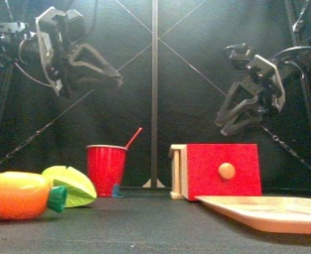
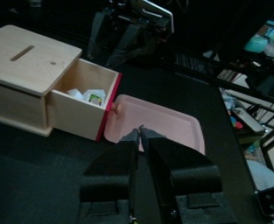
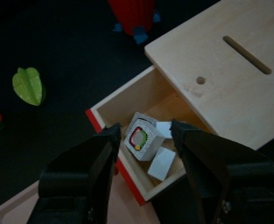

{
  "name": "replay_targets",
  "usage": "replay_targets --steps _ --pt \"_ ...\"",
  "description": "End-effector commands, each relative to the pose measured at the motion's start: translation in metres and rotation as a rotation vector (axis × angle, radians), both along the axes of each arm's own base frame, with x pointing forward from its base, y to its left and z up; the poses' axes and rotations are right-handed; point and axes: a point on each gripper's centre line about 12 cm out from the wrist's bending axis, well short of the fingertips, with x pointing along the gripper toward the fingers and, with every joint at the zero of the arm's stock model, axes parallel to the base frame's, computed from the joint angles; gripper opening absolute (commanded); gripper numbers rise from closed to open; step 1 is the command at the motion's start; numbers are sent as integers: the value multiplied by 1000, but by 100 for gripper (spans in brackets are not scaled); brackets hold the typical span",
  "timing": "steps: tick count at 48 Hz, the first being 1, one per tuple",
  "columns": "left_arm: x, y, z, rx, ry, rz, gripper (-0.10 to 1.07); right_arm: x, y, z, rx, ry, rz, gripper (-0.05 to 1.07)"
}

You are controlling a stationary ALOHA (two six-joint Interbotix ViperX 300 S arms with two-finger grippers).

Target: Close drawer

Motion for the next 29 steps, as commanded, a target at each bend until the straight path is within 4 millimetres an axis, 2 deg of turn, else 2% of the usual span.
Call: replay_targets --steps 1,15,29 --pt "6 0 10 -1 -36 3 56 1 -1 4 -1 -12 -6 85" --pt "13 -1 11 -1 -35 2 56 -5 -15 10 -25 -33 -131 84" --pt "39 -4 4 5 -9 5 56 -8 -20 19 -40 -62 -182 84"
